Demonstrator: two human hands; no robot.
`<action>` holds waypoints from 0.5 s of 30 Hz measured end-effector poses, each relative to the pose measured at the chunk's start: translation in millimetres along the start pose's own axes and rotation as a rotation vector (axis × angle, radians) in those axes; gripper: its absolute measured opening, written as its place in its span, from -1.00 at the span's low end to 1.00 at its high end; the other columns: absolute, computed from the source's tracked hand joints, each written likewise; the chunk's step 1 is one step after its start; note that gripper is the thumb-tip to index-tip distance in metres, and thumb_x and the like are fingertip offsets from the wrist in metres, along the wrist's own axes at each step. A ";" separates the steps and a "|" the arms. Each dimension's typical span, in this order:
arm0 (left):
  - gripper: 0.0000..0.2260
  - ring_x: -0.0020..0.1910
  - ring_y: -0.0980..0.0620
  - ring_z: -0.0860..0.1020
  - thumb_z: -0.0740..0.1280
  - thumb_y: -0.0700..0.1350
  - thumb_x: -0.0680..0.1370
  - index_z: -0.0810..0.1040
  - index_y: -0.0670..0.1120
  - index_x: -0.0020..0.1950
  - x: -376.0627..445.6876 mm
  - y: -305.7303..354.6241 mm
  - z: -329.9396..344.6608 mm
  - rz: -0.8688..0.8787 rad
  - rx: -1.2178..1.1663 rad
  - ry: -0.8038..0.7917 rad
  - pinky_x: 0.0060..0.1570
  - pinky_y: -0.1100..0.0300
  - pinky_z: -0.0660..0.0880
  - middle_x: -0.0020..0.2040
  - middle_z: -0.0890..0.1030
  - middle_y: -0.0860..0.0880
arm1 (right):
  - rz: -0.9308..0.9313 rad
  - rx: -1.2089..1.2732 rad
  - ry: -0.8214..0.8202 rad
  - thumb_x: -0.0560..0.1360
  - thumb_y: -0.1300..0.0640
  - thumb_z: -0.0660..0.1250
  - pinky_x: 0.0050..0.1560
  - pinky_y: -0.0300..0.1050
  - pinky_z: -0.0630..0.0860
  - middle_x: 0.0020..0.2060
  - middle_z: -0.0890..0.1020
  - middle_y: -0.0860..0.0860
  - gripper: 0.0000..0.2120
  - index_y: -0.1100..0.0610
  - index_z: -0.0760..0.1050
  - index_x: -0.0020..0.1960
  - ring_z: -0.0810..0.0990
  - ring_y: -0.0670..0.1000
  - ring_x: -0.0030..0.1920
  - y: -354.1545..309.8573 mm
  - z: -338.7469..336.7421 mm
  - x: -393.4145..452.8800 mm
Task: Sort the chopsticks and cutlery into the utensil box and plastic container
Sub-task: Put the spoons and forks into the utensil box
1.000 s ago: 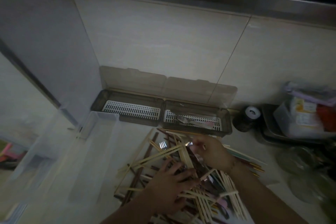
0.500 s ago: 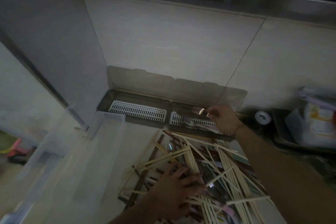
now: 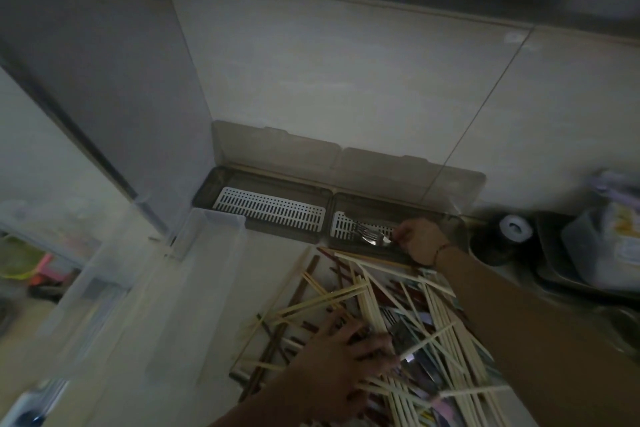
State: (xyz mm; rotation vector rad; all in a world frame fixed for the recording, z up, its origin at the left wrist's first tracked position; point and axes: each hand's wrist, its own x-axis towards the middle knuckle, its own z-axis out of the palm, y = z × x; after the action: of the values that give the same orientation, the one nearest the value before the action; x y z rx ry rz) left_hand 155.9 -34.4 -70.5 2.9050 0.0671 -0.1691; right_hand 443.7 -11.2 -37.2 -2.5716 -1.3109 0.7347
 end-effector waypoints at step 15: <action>-0.42 0.38 -0.05 0.37 0.24 0.18 0.43 0.27 0.22 0.45 -1.9 4.8 -2.3 0.029 0.000 0.044 0.33 -0.21 0.28 0.45 0.33 0.18 | -0.125 -0.246 -0.025 0.51 -0.06 0.27 -0.20 -0.21 0.46 -0.16 0.67 -0.06 -0.80 -0.02 0.63 -0.12 0.60 -0.04 -0.15 0.4 33.0 -141.3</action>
State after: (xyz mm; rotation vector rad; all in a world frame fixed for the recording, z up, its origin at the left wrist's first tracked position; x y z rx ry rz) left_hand 154.5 -38.6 -66.9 2.9083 0.0319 -0.0996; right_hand 357.7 -126.3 -16.2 -2.6386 -1.6470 0.6196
